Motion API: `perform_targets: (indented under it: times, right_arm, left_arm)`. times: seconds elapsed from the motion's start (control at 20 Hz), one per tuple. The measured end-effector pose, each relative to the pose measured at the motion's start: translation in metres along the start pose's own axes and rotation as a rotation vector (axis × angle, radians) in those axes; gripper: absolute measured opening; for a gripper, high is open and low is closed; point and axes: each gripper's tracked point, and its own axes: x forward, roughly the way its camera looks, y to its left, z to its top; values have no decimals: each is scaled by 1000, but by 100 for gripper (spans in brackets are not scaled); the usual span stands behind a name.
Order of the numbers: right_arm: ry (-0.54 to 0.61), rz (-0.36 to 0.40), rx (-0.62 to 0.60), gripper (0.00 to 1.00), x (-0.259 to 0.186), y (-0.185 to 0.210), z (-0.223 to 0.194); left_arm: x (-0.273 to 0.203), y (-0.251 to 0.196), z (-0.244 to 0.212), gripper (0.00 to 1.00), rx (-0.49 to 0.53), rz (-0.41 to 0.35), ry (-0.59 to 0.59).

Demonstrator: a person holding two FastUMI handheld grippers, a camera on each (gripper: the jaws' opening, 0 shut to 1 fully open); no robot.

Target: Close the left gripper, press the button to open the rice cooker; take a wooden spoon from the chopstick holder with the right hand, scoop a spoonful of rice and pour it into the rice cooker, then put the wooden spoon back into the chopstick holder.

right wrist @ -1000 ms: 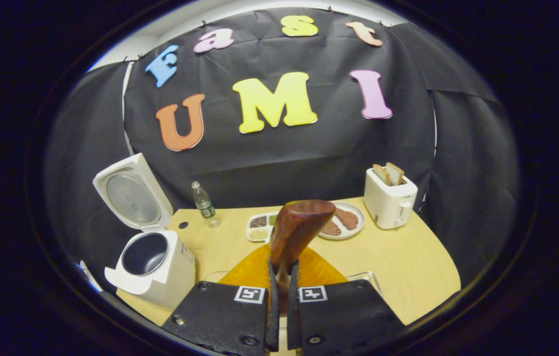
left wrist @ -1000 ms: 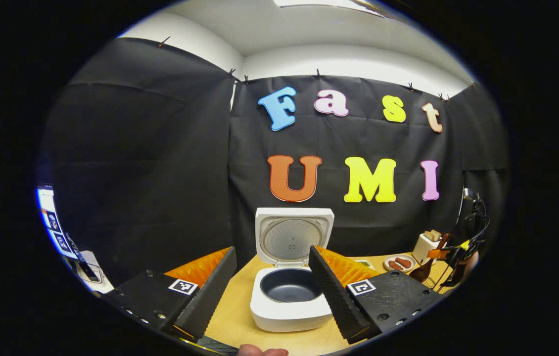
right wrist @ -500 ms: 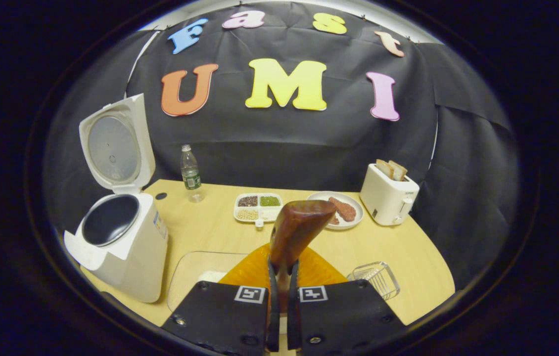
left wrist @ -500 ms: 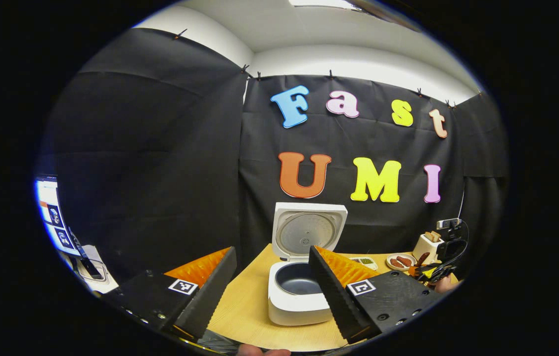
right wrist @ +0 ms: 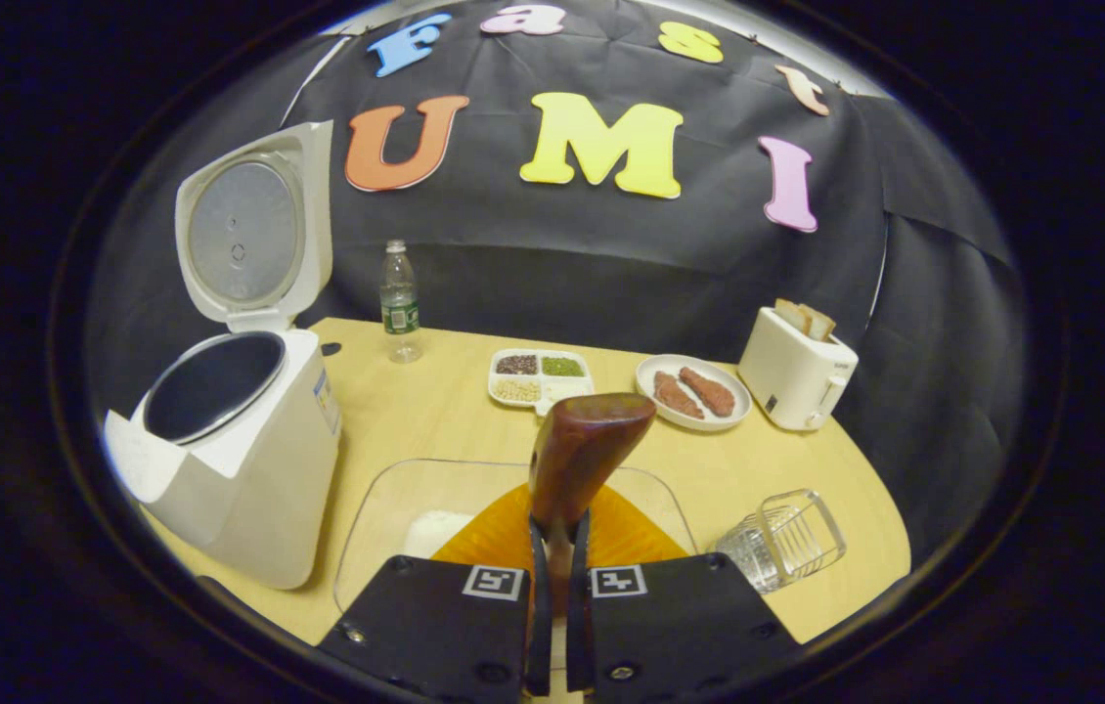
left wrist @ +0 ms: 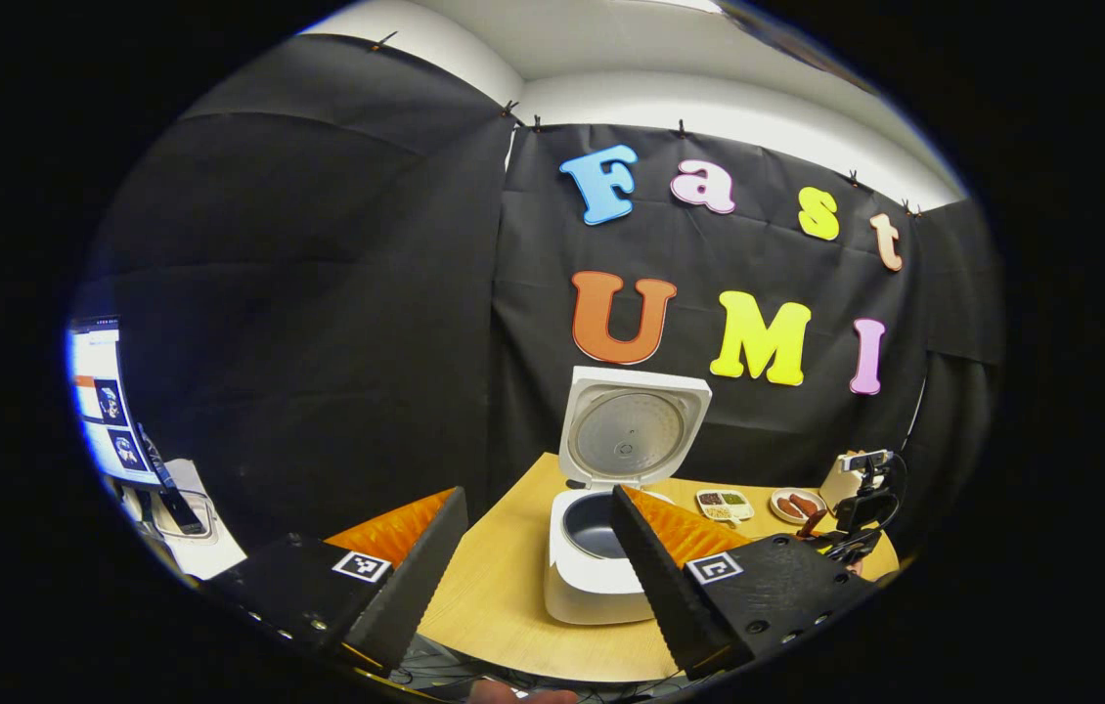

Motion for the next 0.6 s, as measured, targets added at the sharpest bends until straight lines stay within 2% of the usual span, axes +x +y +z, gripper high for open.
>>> perform_targets:
  times: [0.25,0.4,0.6]
  right_arm:
    - [38,87,146,11,-4,26,-4]
    - [78,156,329,12,-7,34,-5]
    - [139,195,585,11,-1,21,-10]
  left_arm:
    - [5,-1,1,94,-12,1,10]
    - [6,-1,-1,94,-9,9,21]
    - [8,-9,-2,94,1,15,30]
